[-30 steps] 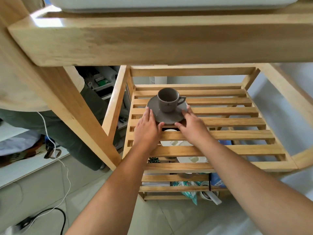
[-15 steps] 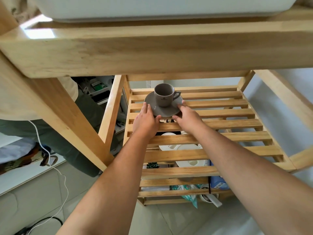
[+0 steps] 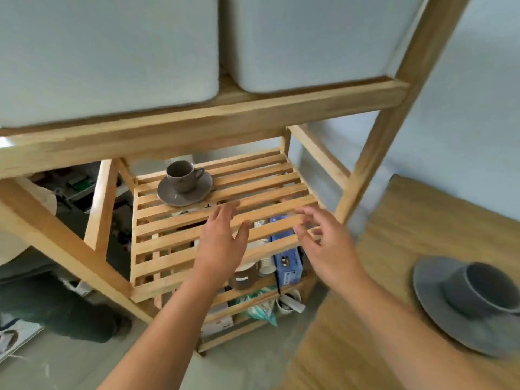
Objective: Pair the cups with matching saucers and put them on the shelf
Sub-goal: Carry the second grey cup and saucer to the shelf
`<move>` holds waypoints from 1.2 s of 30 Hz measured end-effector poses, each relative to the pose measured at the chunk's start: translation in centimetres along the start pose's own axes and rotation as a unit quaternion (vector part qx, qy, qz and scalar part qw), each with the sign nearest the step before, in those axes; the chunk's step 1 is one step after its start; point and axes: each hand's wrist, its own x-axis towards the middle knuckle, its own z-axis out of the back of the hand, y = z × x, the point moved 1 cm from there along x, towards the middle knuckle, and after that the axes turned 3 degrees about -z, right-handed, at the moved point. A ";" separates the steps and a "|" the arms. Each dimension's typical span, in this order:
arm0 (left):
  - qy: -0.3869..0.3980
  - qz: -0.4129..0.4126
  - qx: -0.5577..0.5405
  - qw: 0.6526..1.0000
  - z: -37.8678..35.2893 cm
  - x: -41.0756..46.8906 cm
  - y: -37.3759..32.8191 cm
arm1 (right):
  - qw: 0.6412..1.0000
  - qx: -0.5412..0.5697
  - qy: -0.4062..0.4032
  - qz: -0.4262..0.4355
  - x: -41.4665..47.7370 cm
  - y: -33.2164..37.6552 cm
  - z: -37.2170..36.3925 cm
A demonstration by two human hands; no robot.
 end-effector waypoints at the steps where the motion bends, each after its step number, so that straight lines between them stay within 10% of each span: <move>1: 0.020 -0.016 -0.015 1.000 -1.1 -1.1 -2.0 | 0.999 0.011 -0.017 -0.026 -2.5 -0.9 2.2; 16: 0.288 0.032 -0.109 0.951 -18.0 -9.0 -16.3 | 0.896 0.030 -0.263 -0.356 -18.1 -13.6 16.9; 36: 0.230 0.091 -0.197 0.949 -19.5 -7.9 -16.0 | 0.879 0.189 -0.260 -0.352 -14.2 -14.6 16.7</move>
